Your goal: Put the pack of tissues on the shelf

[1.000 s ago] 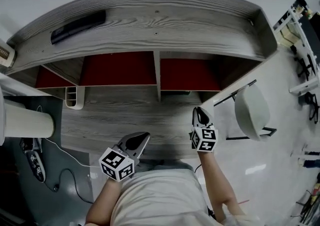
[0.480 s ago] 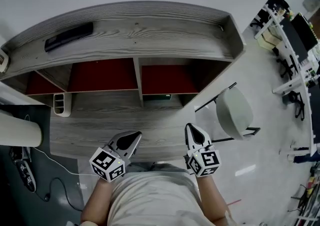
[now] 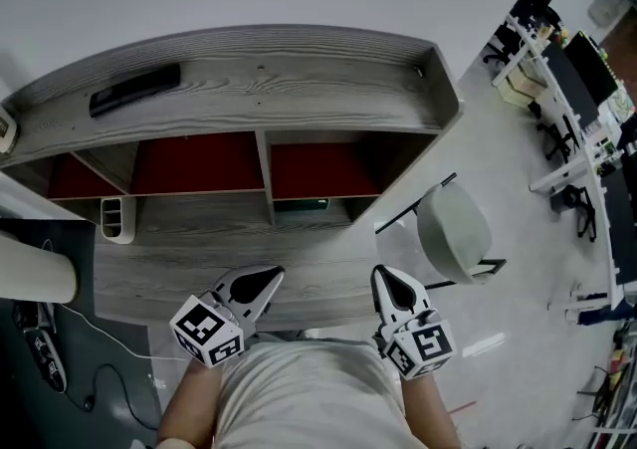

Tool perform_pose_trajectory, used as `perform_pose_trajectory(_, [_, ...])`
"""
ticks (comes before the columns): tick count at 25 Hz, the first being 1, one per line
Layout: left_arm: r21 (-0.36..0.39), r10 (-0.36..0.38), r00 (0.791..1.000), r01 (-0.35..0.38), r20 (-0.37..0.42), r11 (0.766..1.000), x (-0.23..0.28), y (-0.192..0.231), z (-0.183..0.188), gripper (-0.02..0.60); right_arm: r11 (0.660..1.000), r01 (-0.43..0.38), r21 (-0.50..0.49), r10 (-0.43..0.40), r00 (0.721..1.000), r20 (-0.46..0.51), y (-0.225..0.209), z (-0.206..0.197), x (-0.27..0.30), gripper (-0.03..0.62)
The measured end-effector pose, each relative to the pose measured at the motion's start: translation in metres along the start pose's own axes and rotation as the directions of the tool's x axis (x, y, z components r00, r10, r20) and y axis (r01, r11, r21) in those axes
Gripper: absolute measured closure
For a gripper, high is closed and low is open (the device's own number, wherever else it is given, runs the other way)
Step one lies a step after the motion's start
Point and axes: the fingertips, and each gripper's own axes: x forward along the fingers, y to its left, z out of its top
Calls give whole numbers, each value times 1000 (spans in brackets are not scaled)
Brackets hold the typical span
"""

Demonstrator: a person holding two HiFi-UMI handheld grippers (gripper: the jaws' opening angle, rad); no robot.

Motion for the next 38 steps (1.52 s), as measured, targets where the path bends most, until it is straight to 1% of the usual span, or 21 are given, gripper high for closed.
perform_pose_trajectory(2, [-1, 4, 1000, -4, 18, 1000, -1, -3, 9, 568, 1000, -2, 10, 2, 1000, 7, 0, 3, -6, 568])
perform_pose_trajectory(5, [-7, -11, 999, 11, 37, 1000, -1, -9, 16, 568, 1000, 4, 17, -4, 1000, 16, -2, 6, -13, 567])
perform_pose_trajectory(10, [35, 0, 1000, -1, 19, 999, 0, -14, 14, 568, 1000, 16, 8, -16, 999, 28, -5, 10, -17, 567])
perform_pose_trajectory(14, [39, 10, 999, -12, 30, 999, -2, -15, 16, 568, 1000, 13, -4, -13, 999, 37, -1, 12, -16, 568])
perform_pose_trajectory(17, [31, 41, 998, -42, 42, 999, -4, -10, 20, 568, 999, 1, -32, 0, 999, 34, 5, 12, -13, 568])
perform_pose_trajectory(21, [13, 37, 999, -37, 32, 999, -4, -10, 19, 568, 1000, -12, -25, 13, 999, 32, 9, 11, -9, 568])
perform_pose_trajectory(25, [21, 40, 999, -40, 20, 999, -5, -13, 16, 568, 1000, -11, 15, 10, 999, 43, 10, 11, -7, 567])
perform_pose_trajectory(30, [14, 30, 999, -30, 25, 999, -7, -17, 15, 568, 1000, -20, 1, 20, 999, 34, 15, 9, -7, 568])
perform_pose_trajectory(35, [-21, 44, 998, -43, 39, 999, -10, -11, 15, 568, 1000, -20, 4, 20, 1000, 22, 17, 3, -6, 567])
perform_pose_trajectory(38, [-34, 34, 999, -32, 35, 999, -9, -9, 15, 568, 1000, -23, 5, 23, 1000, 11, 18, -1, -6, 568])
